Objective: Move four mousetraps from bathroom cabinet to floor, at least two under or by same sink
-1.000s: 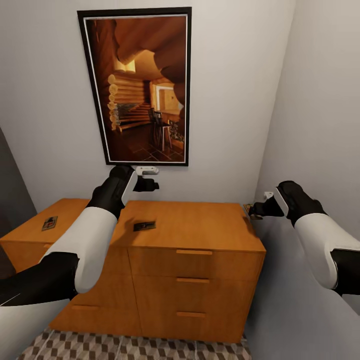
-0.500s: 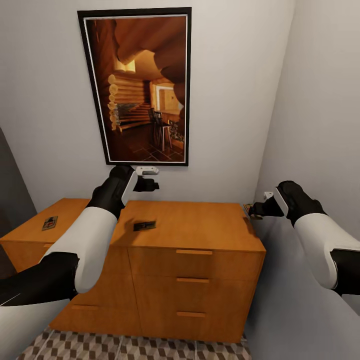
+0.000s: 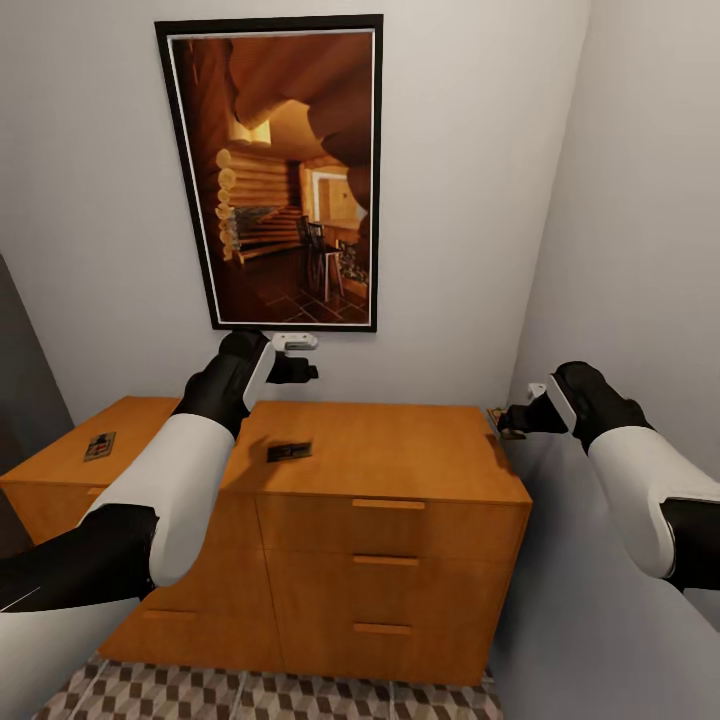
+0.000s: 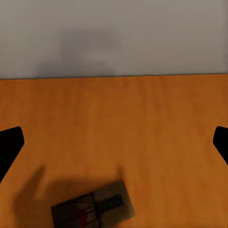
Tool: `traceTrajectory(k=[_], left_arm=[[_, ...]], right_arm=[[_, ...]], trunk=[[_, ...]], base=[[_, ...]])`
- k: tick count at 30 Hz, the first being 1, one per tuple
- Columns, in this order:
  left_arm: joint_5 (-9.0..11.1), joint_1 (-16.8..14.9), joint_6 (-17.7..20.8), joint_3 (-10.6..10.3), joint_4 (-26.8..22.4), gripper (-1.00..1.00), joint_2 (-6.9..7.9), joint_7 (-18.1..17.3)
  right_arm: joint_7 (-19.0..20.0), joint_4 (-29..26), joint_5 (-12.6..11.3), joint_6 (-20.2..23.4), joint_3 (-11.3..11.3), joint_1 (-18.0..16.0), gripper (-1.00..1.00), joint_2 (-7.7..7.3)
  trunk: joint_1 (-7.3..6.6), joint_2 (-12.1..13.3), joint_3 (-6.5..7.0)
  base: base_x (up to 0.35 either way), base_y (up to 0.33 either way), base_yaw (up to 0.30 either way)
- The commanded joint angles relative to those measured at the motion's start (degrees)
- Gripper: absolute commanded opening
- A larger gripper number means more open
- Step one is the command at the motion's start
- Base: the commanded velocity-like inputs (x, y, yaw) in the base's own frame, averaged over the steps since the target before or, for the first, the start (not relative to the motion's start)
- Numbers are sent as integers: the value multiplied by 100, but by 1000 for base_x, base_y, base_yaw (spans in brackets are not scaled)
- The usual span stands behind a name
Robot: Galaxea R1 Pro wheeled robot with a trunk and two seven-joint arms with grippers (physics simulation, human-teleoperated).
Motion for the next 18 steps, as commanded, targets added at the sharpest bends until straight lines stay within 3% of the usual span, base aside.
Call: traceTrajectory(k=[1, 7, 18], left_arm=[[-10, -4, 24, 6, -4, 100, -3, 4], [-13, -4, 24, 6, 101, 100, -2, 4], [-33, -4, 24, 6, 221, 100, 5, 4]], right_arm=[[11, -6, 25, 24, -13, -3, -100, 1], [13, -6, 29, 24, -6, -3, -100, 7], [11, -6, 30, 24, -6, -3, -100, 10]], trunk=[[0, -4, -7], [0, -4, -7], [0, -4, -7]], base=[[0, 0, 0], [0, 117, 0], [0, 299, 0]])
